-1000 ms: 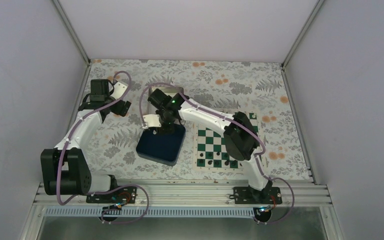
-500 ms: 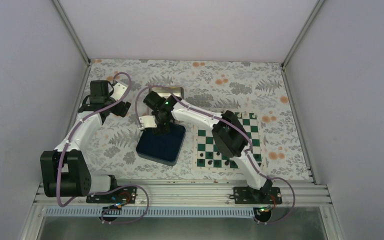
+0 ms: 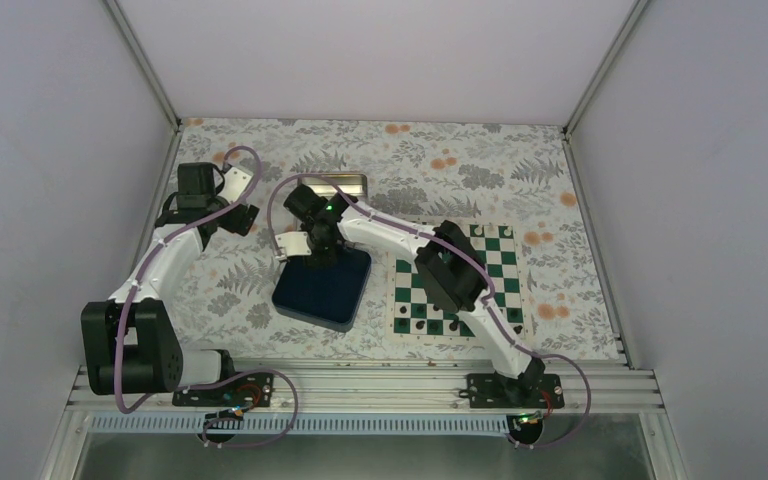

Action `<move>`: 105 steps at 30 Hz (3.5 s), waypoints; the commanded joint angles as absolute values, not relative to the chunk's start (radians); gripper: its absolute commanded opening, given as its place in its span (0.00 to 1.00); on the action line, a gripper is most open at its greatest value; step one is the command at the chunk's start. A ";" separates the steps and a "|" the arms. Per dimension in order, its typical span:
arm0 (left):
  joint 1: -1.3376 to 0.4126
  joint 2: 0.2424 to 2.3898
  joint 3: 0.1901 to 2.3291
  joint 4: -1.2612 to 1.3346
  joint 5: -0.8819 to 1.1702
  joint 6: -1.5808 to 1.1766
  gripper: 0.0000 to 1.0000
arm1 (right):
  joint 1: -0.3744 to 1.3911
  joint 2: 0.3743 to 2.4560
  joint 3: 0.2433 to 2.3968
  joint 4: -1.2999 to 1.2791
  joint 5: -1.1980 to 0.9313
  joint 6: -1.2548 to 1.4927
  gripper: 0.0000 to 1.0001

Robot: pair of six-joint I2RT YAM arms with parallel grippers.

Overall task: Set up the chess pieces on the board
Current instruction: Pick up the chess piece from the storage box, then place the chess piece on the chessboard.

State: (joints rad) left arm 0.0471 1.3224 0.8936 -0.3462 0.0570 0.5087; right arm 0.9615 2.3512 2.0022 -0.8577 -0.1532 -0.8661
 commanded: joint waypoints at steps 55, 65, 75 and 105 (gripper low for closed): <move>0.064 1.370 0.929 -0.335 0.085 0.484 1.00 | 0.003 1.622 1.166 -0.822 -0.185 -0.965 0.04; 0.064 1.372 0.913 -0.328 0.075 0.486 1.00 | -0.051 1.753 1.161 -0.780 -0.161 -0.972 0.05; 0.064 1.385 0.915 -0.325 0.078 0.485 1.00 | -0.074 1.802 1.177 -0.750 -0.160 -0.980 0.04; 0.064 1.371 0.899 -0.328 0.090 0.488 1.00 | 0.002 1.681 1.282 -0.977 -0.238 -0.974 0.31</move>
State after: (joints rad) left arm 0.0589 1.3830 0.9051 -0.3450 0.0719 0.5003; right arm -0.0555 1.7729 1.2182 -0.8631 -0.1780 -0.9760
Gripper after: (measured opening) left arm 0.999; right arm 0.297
